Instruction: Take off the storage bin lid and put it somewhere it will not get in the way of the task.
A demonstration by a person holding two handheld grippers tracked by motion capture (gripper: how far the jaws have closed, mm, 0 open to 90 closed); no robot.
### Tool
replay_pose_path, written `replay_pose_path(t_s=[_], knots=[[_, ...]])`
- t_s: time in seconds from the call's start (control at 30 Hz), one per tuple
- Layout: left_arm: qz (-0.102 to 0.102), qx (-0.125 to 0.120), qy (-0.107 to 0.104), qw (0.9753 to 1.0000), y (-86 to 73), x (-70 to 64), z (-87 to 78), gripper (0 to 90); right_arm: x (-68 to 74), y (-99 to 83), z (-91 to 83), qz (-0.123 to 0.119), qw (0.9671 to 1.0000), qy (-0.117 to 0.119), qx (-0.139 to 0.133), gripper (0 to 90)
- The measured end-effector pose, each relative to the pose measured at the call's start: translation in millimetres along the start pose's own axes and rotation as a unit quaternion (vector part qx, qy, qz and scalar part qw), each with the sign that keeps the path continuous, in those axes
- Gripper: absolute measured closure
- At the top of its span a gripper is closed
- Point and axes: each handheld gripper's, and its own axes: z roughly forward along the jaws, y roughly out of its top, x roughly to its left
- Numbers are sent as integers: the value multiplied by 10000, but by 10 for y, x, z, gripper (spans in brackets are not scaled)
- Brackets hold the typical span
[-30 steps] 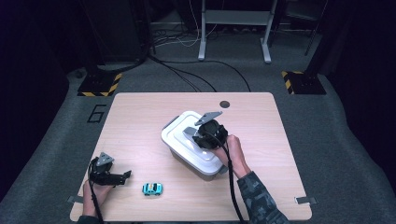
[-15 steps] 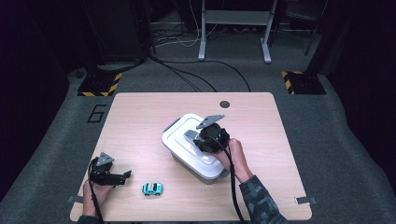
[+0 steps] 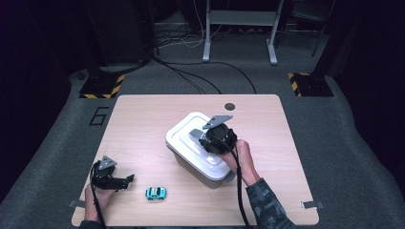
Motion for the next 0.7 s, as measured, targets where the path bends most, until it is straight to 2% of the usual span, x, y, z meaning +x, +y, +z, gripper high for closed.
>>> replay_pose_path(t_s=[0.2,0.33,0.37,0.7], knots=[[-1,0,0,10000,0,0,0,2,-33,41,-60,-45,9999,-69,-61,666],[0,0,1,10000,0,0,0,2,-60,53,-107,51,9999,-143,-52,666],[-2,-1,1,10000,0,0,0,2,-83,58,-136,138,9996,-205,-113,665],[-1,-1,1,10000,0,0,0,2,-220,52,-223,182,9988,-426,-159,665]])
